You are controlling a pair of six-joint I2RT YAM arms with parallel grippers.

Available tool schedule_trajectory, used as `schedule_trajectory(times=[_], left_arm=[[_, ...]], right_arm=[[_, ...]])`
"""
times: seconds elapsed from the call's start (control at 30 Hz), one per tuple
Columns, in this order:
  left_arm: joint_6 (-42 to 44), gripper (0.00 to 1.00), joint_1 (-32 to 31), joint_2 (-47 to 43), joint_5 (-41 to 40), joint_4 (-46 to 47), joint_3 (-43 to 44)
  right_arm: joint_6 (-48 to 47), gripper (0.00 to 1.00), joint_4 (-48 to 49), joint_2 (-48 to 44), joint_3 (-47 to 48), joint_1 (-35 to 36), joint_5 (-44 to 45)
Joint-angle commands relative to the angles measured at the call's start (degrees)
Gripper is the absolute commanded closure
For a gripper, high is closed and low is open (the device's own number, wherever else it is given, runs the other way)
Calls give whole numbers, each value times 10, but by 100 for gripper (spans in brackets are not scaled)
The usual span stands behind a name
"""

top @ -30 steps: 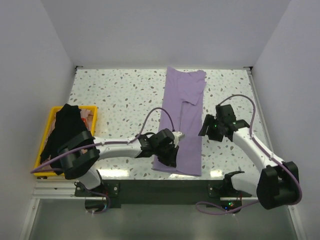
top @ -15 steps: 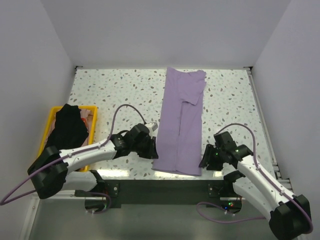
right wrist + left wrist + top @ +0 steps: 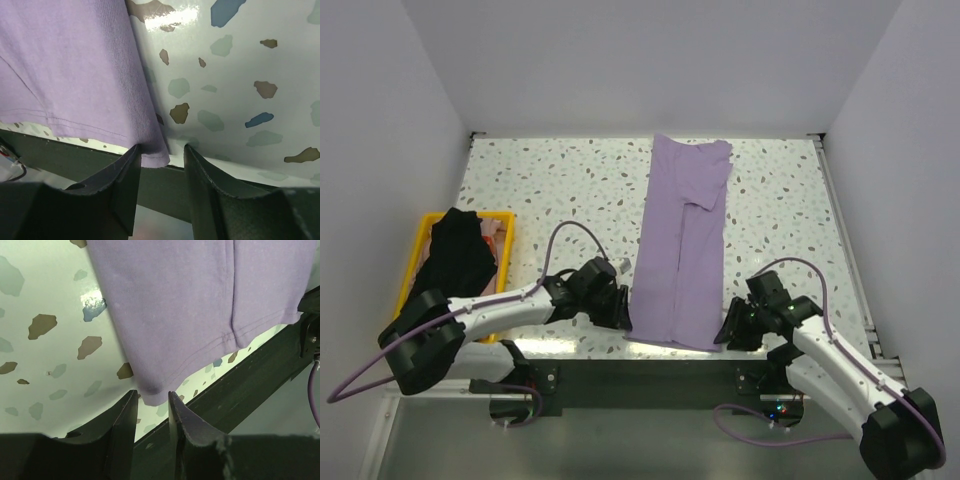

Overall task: Fold and stack the t-shirts
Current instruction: Fold the tshirt

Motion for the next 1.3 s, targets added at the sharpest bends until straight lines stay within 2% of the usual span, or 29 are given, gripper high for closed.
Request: schedule_trajectory(times=[0.0,0.43,0.57,0.63,0.77,0.87,0.97,1.27], left_arm=[[-14,65,4,9,15,30,-7],[-31,68,2,29,23,66,-46],[-33,71,1,31,24,73,-47],[-32,75,0,33,25,74,-47],[-31,93,-2,31,26,69,-40],[-31,100,-7,22,27,63,-34],[-32,100,-18,9,25,52,-25],[-49,100,-58,-35,9,11,-14]], right_arm=[[13,57,19,5,-14,3,-17],[26,62,57,15,-28,4,-37],[32,68,70,19,-31,6,-42],[34,73,73,20,-30,7,-42],[30,84,66,19,-17,9,-44],[16,91,46,20,5,9,-44],[4,100,20,14,27,10,-46],[11,100,-59,-56,50,40,-52]])
